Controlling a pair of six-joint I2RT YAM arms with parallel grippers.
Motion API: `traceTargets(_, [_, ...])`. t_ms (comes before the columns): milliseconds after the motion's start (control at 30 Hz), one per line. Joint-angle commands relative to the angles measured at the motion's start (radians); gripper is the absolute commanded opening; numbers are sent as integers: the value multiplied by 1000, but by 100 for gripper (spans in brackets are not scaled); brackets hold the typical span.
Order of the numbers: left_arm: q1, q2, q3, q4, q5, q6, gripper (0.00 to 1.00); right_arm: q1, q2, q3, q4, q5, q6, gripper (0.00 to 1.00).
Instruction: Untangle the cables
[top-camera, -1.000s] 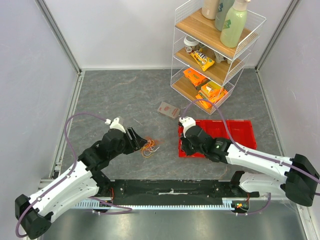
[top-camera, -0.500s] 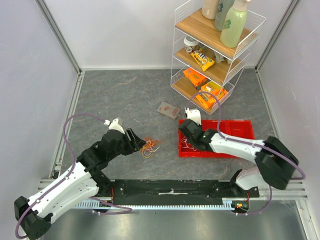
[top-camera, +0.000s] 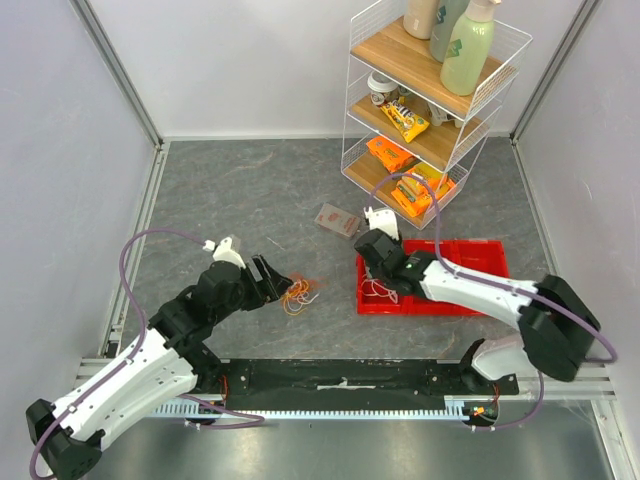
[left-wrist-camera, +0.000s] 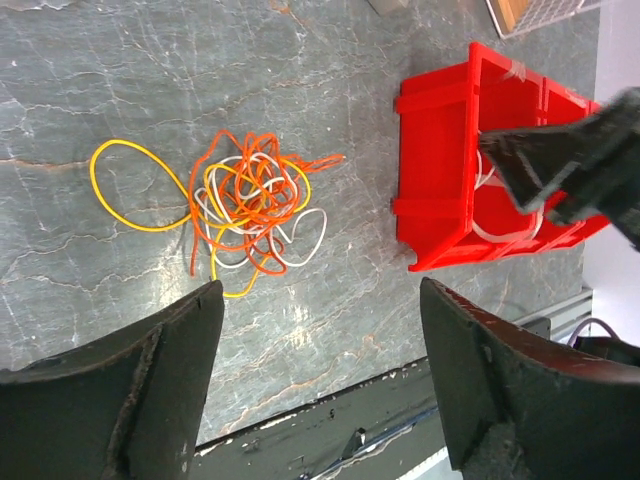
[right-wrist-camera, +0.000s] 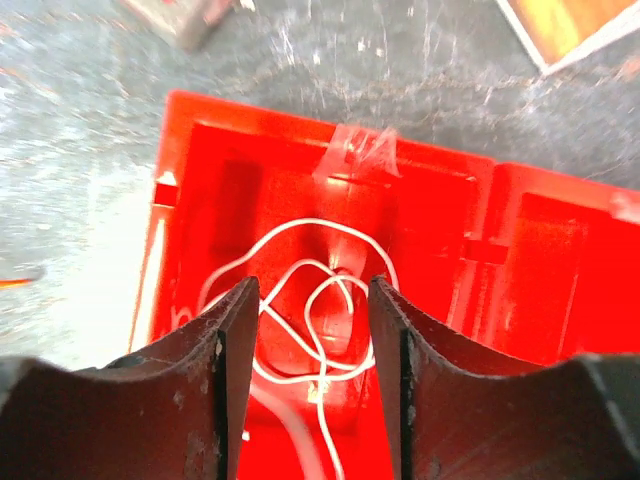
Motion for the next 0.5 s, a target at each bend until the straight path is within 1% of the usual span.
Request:
traceTargets(0, [0, 5, 8, 0, -66, 18, 86, -3, -156, 55, -89, -46, -34, 57])
traceTargets(100, [3, 4, -9, -3, -90, -5, 86, 2, -242, 66, -120, -85, -32, 65])
traceTargets(167, [3, 7, -20, -3, -95, -22, 84, 8, -281, 77, -129, -119, -32, 70])
traceTargets(233, [3, 13, -34, -3, -97, -36, 81, 16, -298, 89, -124, -167, -34, 73])
traceTargets(300, [1, 22, -46, 3, -98, -37, 74, 40, -298, 90, -80, -236, -39, 73])
traceTargets(367, [4, 31, -58, 9, -106, -43, 71, 91, -284, 81, 1, -325, -42, 71])
traceTargets(467, [3, 51, -81, 29, -117, -57, 64, 218, -217, 70, 150, -382, -39, 67])
